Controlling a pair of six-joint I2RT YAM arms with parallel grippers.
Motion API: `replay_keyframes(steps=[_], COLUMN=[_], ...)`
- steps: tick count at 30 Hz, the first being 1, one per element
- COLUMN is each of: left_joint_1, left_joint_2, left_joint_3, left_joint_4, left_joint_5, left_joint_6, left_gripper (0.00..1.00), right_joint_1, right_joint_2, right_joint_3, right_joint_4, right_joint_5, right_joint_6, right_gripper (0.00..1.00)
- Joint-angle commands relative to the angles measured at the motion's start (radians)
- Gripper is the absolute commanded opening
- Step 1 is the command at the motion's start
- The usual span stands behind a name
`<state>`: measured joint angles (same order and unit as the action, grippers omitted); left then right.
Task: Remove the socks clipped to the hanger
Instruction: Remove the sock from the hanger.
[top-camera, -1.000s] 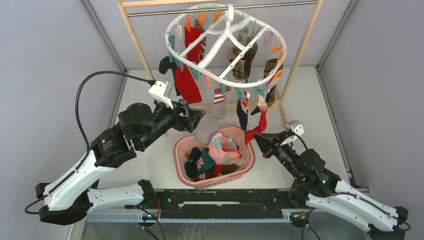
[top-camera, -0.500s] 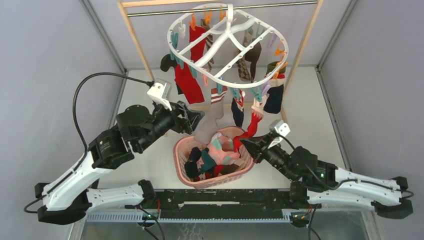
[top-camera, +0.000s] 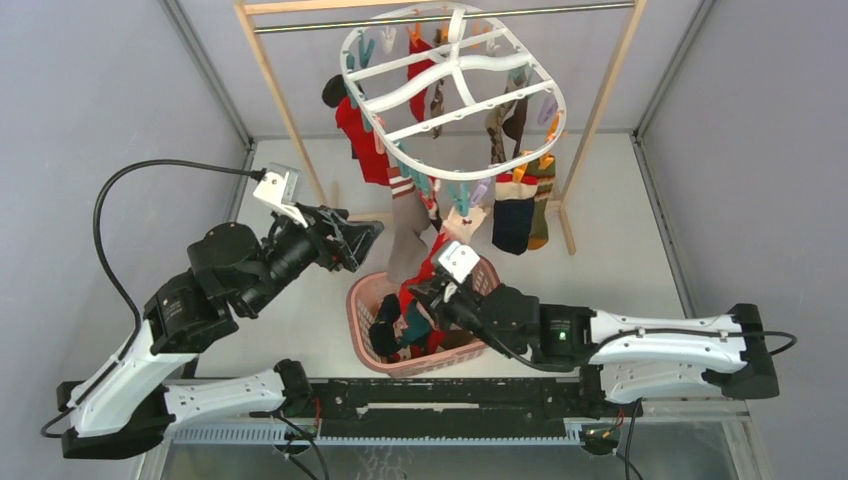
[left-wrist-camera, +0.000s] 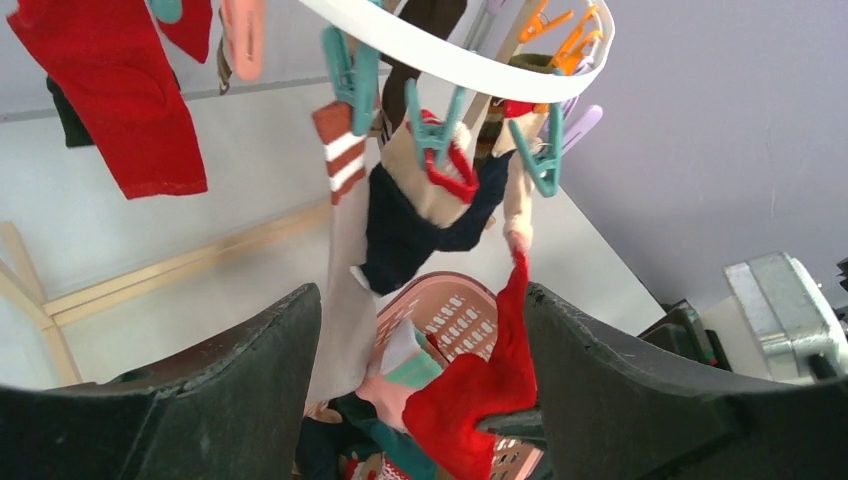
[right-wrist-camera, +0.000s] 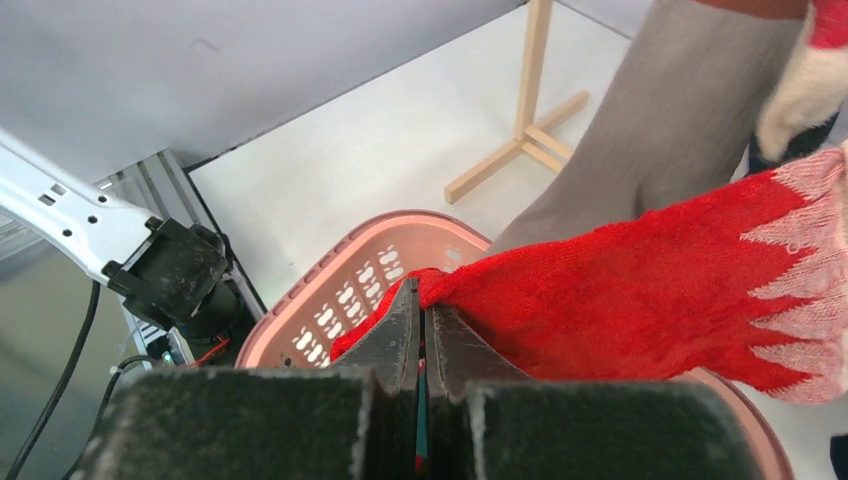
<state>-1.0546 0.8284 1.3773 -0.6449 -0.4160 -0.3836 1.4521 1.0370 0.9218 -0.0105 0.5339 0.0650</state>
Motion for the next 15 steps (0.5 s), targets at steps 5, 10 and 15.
replay_keyframes(steps=[5, 10, 15], left_joint_1=[-0.005, -0.005, -0.007], left_joint_2=[0.003, 0.02, 0.056], left_joint_3=[0.054, 0.057, 0.07], left_joint_4=[0.015, 0.042, 0.091], left_joint_5=[0.002, 0.041, 0.115], left_joint_6=[0.014, 0.01, 0.004], left_gripper=[0.78, 0.78, 0.78], right_joint_1=[-0.072, -0.116, -0.159], right_joint_2=[-0.025, -0.171, -0.294], right_joint_3=[0.063, -0.018, -0.081], right_joint_4=[-0.019, -0.051, -0.062], right_joint_5=[-0.075, -0.099, -0.2], right_joint_6=[0.066, 0.109, 0.149], right_gripper=[0.0, 0.0, 0.0])
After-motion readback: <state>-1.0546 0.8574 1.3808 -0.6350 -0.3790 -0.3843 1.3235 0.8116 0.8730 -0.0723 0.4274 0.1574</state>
